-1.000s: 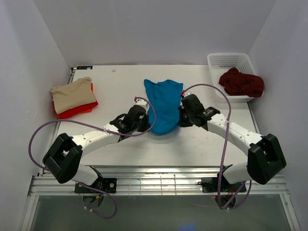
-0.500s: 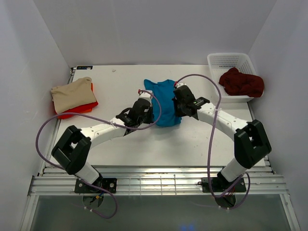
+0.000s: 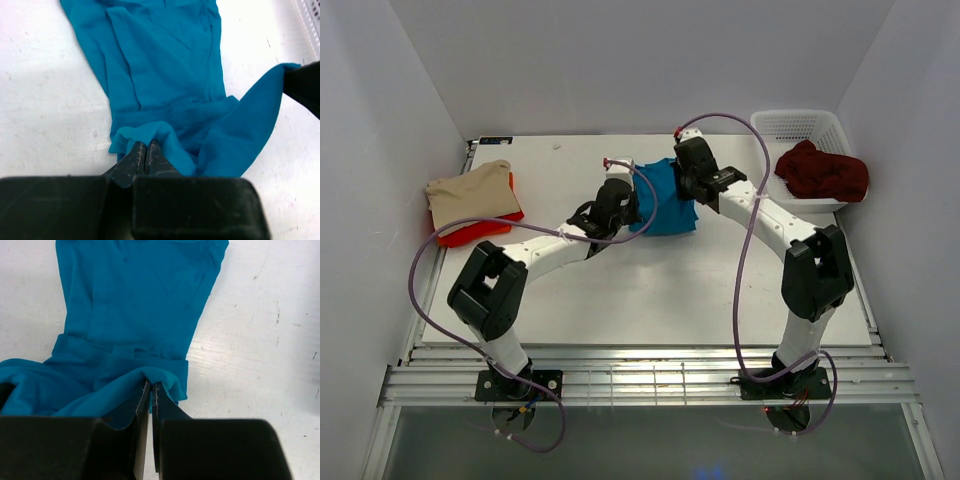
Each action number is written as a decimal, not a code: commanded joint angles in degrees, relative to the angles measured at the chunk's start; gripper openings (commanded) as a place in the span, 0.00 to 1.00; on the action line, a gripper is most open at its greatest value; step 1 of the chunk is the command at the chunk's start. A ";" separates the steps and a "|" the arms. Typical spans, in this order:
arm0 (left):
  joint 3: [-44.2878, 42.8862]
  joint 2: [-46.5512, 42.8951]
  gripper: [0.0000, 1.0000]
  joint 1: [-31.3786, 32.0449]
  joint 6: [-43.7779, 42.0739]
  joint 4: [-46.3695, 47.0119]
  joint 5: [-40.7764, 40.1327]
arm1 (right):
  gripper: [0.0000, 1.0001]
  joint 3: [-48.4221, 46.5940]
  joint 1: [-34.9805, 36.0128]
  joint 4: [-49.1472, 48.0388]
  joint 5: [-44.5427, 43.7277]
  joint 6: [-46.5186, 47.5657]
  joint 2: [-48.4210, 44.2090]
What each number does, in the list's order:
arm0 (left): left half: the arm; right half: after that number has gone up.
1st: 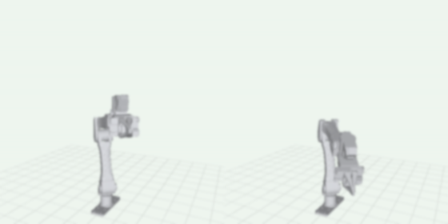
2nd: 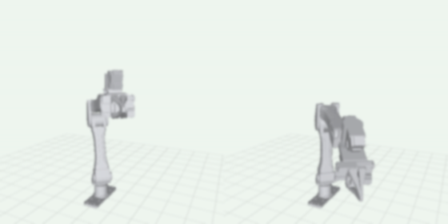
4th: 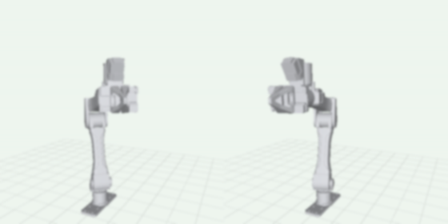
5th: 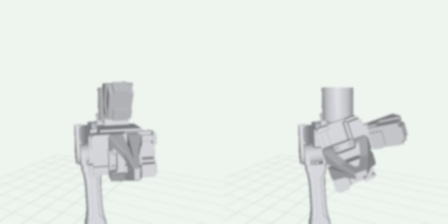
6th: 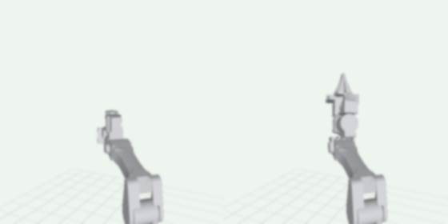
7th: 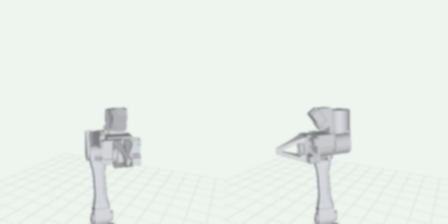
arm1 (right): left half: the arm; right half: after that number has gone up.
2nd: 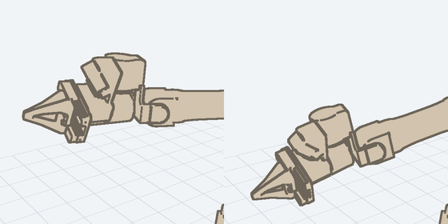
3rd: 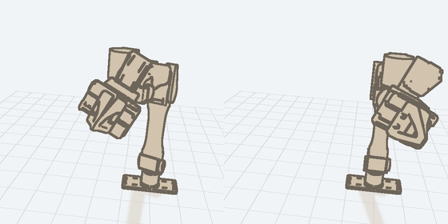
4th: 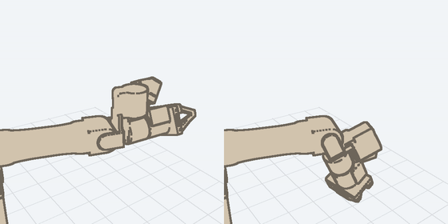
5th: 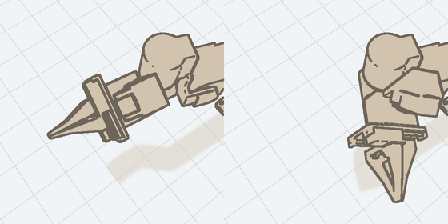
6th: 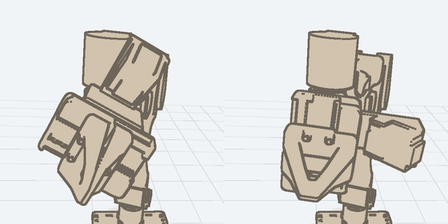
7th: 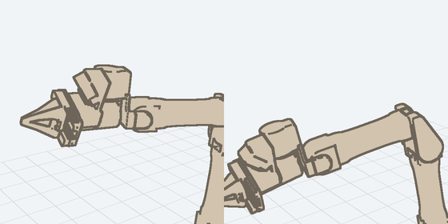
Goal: Fold and stack the t-shirts
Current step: Fold the long partially folded tshirt into a neat square
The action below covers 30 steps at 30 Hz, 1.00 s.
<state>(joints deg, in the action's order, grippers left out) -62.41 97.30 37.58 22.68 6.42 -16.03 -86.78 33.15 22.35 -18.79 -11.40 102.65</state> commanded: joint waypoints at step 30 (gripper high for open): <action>-46.64 37.24 0.34 -14.10 -2.64 7.29 -5.32 | 0.31 -32.59 -14.33 -21.33 4.79 4.29 32.87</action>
<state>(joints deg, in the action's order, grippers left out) -101.86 130.26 26.96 21.15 11.35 -16.53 -120.53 20.97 14.96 -17.21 -7.07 131.90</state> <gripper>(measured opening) 0.168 0.218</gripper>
